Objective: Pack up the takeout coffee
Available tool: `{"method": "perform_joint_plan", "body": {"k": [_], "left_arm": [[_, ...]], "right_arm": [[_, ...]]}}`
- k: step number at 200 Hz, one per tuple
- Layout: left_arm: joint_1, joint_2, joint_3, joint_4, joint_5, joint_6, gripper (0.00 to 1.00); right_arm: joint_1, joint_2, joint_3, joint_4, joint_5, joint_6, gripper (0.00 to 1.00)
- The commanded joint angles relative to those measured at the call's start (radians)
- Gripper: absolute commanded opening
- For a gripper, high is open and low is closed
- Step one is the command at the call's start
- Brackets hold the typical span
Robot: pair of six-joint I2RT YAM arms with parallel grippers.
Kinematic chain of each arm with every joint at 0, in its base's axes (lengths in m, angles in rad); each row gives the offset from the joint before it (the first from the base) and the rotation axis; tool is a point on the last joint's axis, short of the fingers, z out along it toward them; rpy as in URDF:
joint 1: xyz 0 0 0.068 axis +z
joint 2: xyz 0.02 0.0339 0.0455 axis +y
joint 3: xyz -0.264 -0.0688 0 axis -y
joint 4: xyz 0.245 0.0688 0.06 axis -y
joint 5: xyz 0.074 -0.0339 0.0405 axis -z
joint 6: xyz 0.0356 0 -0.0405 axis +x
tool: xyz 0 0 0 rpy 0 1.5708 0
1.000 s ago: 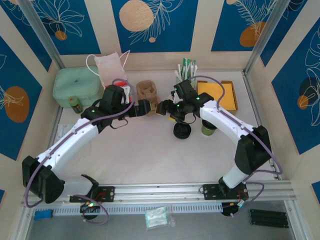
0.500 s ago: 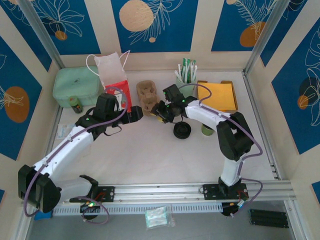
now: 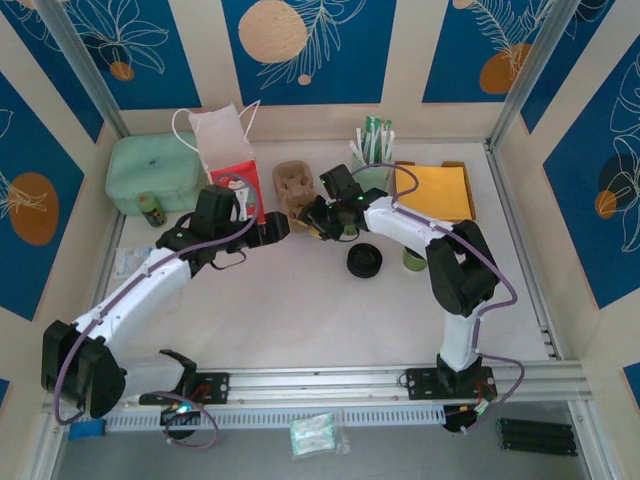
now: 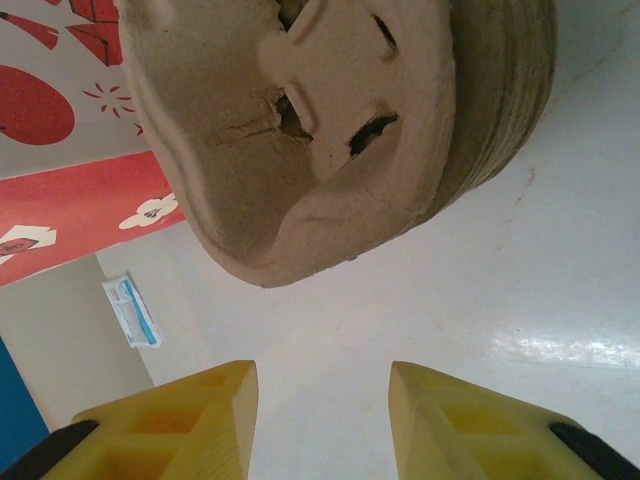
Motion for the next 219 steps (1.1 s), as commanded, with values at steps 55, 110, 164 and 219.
{"method": "perform_joint_plan", "body": {"k": [55,110,164,219], "left_arm": [[0.013,0.000,-0.011,0.042,0.024,-0.016,1.00],[0.017,-0.020,-0.016,0.025,-0.006,-0.017,0.99],[0.025,-0.047,-0.024,0.014,-0.028,-0.019,0.99],[0.034,-0.060,-0.033,0.017,-0.024,-0.023,0.99]], "right_arm": [[0.045,-0.013,0.186,-0.244,0.171,-0.140,0.39],[0.080,0.058,0.249,-0.274,0.229,-0.040,0.38],[0.110,0.094,0.249,-0.274,0.300,0.090,0.34],[0.099,0.124,0.274,-0.284,0.309,0.099,0.34]]}}
